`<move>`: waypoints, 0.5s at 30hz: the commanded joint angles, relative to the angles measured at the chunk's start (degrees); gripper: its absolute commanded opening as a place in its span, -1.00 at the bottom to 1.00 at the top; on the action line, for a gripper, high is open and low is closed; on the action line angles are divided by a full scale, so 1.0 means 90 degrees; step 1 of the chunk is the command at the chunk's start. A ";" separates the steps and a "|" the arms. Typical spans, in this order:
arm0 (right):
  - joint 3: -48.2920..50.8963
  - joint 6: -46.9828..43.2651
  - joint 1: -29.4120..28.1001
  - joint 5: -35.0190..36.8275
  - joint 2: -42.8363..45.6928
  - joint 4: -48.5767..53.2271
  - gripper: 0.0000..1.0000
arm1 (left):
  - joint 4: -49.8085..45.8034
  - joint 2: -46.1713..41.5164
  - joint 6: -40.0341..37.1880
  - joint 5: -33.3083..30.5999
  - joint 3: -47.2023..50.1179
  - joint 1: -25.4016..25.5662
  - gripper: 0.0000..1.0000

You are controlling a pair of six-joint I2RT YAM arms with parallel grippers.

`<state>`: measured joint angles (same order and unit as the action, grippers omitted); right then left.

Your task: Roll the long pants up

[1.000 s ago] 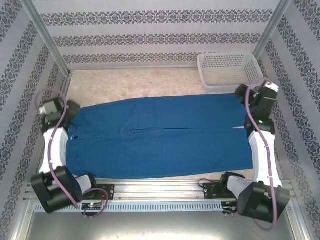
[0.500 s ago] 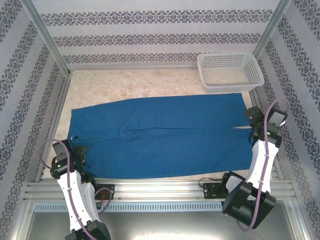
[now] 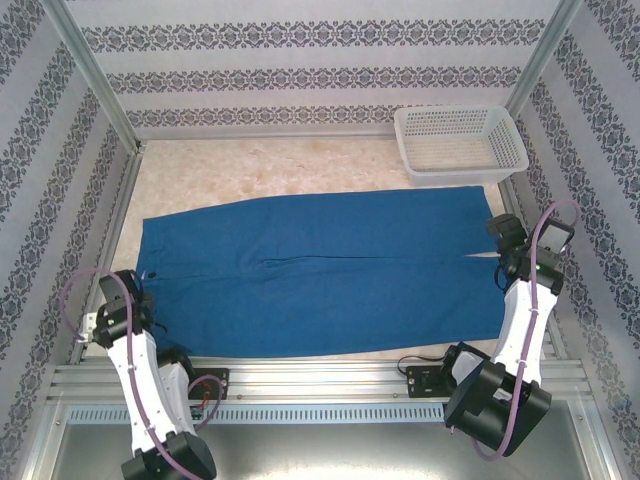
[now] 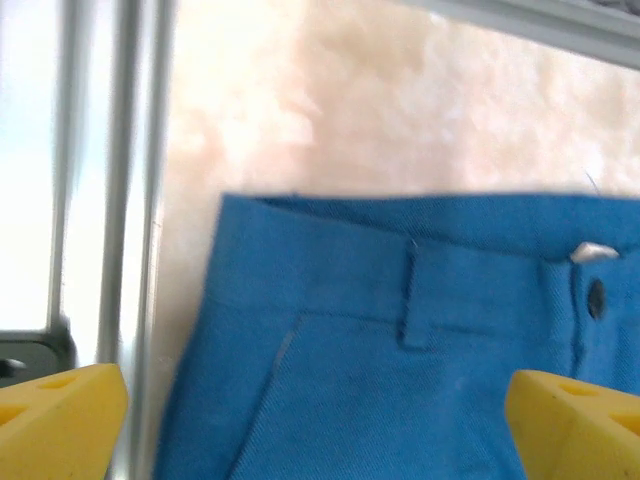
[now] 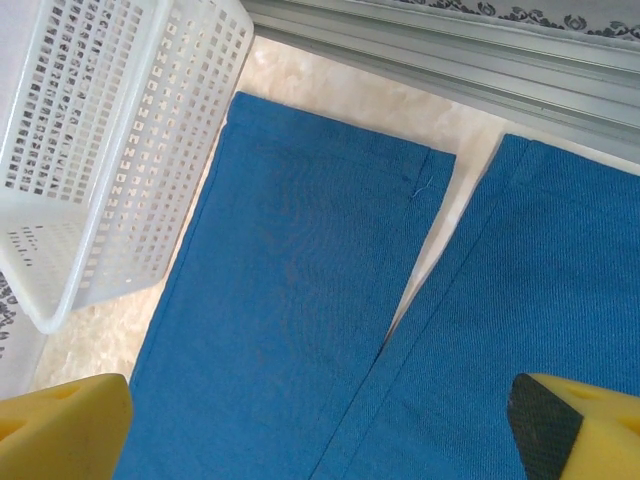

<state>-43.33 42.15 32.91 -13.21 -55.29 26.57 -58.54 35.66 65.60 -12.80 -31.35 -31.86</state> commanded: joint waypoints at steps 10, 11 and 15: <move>-0.0030 0.0024 0.0219 -0.0178 -0.0088 0.0114 0.96 | 0.0309 0.1914 -0.0183 -0.1037 -0.0084 -0.0002 1.00; -0.0015 0.0023 0.0245 -0.0186 -0.0084 0.0117 0.95 | 0.0394 0.1984 -0.0174 -0.1008 -0.0031 -0.0005 1.00; 0.0037 0.0189 0.0433 -0.0036 -0.0056 0.0444 0.96 | 0.0749 0.2272 -0.0132 -0.0979 0.0147 -0.0020 1.00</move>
<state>-43.33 42.33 35.57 -14.46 -56.60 27.38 -54.89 54.68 64.99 -20.01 -31.38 -31.86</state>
